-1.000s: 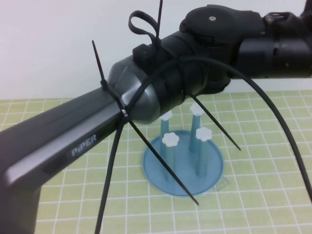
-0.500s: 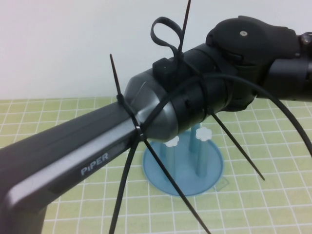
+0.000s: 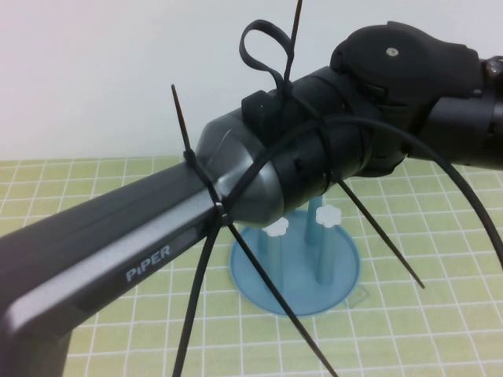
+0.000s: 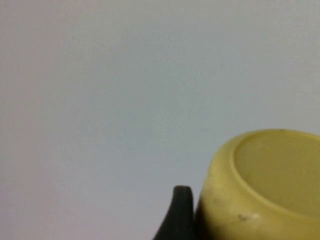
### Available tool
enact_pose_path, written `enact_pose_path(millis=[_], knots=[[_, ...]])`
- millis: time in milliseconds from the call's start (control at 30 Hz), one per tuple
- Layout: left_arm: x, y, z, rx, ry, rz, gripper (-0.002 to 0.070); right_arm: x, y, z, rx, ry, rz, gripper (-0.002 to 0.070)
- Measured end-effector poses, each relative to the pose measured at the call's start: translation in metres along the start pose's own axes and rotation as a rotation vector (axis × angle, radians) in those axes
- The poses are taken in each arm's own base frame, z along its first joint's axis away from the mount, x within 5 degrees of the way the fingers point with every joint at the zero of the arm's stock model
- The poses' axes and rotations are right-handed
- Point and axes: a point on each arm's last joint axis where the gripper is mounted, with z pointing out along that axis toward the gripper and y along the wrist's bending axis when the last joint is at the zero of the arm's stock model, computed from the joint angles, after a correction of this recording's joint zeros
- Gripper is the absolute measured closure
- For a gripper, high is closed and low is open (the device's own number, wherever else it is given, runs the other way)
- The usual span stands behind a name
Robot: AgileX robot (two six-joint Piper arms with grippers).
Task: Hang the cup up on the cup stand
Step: Adjust the cup with two arms, then place the cup on the cup holder
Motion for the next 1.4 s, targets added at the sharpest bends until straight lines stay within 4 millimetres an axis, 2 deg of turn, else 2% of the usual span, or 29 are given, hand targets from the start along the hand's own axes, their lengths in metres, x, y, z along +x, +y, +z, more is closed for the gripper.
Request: enact_pose_path(millis=[133,333,400,467,533,633,733,800,867,1000,1067,1200,1400], knots=[[-0.001,-0.001,-0.001,0.010,0.002,-0.011,0.0665,0.001,0.000,0.000,-0.004,0.007,-0.017,0.0087],[0.000,0.000,-0.001,0.005,0.012,-0.035,0.0643,0.001,0.001,0.000,-0.006,0.010,-0.025,0.0089],[0.001,0.001,-0.003,0.012,0.025,-0.032,0.0580,0.001,0.001,0.000,-0.010,0.015,-0.037,0.0090],[0.001,0.006,-0.008,0.008,0.039,-0.052,0.0485,0.002,0.001,0.000,-0.016,0.016,-0.049,0.0090],[0.000,0.015,-0.017,-0.002,0.051,-0.084,0.0356,0.002,0.002,0.000,-0.019,0.017,-0.072,0.0090],[-0.002,0.031,-0.036,0.000,0.077,-0.121,0.0205,0.001,0.003,0.000,-0.038,0.012,-0.138,0.0090],[-0.004,0.051,-0.063,-0.013,0.111,-0.174,0.0162,0.001,0.004,0.000,-0.048,0.008,-0.230,0.0090],[-0.006,0.066,-0.083,-0.045,0.126,-0.229,0.0194,0.001,0.004,0.001,-0.049,0.008,-0.294,0.0090],[-0.006,0.076,-0.097,-0.079,0.145,-0.282,0.0276,0.004,0.002,0.003,-0.041,0.029,-0.365,0.0090],[-0.005,0.083,-0.115,-0.123,0.195,-0.286,0.0550,0.013,-0.007,0.017,-0.015,0.137,-0.546,0.0090],[-0.006,0.080,-0.119,-0.157,0.230,-0.270,0.0623,0.019,-0.010,0.027,-0.006,0.209,-0.647,0.0090],[-0.015,0.071,-0.131,-0.295,0.282,-0.205,0.0665,0.031,-0.016,0.055,-0.022,0.353,-0.803,0.0090],[-0.031,0.063,-0.167,-0.708,0.389,-0.082,0.0675,0.047,-0.026,0.096,-0.103,0.519,-0.922,0.0090]])
